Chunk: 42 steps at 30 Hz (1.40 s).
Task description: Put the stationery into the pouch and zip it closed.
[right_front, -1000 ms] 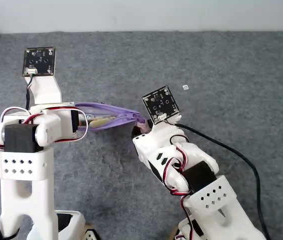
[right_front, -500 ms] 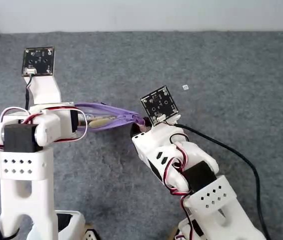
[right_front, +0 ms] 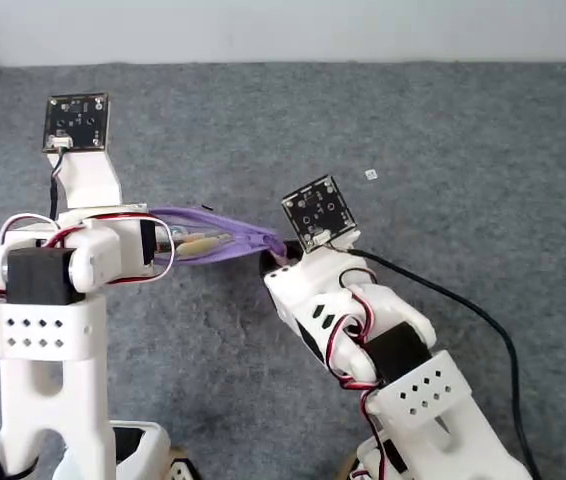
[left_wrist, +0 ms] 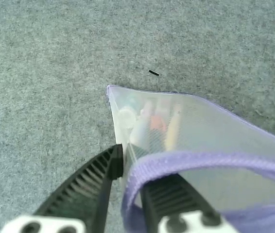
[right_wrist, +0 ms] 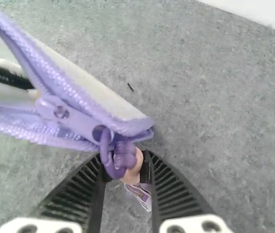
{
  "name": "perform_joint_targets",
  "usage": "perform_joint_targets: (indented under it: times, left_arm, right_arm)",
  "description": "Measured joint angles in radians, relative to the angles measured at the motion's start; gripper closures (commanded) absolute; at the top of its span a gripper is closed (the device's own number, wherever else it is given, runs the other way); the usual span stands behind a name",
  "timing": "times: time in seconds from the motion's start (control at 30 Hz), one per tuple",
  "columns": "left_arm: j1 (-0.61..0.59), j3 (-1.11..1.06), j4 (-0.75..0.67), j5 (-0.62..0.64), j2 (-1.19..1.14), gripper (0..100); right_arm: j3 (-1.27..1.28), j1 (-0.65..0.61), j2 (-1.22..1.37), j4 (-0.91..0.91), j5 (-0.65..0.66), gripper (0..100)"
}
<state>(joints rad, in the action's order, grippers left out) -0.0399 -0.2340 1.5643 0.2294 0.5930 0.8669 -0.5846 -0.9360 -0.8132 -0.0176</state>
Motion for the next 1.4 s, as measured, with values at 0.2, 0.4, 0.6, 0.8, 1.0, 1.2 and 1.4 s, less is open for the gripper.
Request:
perform_joint_targets:
  times: [0.2,0.4,0.6,0.8,1.0,1.2,1.4]
  left_arm:
    - [0.0,0.023,0.055,-0.002,0.0,99]
    - [0.005,0.115,0.157,-0.002,0.0,99]
    - [0.005,0.221,0.172,-0.002,0.0,79]
    - [0.1,0.282,0.172,-0.002,0.051,64]
    - [0.17,0.288,0.172,-0.002,0.166,64]
    - [0.107,0.288,0.172,-0.002,0.259,64]
    - [-0.074,0.29,0.172,-0.002,0.261,64]
  right_arm:
    - [-0.104,0.0,-0.003,-0.02,0.029,99.1]
    - [-0.155,0.061,-0.003,-0.012,0.089,99.1]
    - [-0.163,0.087,-0.006,0.052,0.149,99.1]
    - [-0.178,0.087,0.028,0.109,0.161,99.1]
    - [-0.259,0.098,0.143,0.175,0.161,99.1]
    - [-0.365,0.106,0.238,0.193,0.183,99.1]
    - [-0.471,0.109,0.287,0.193,0.232,99.1]
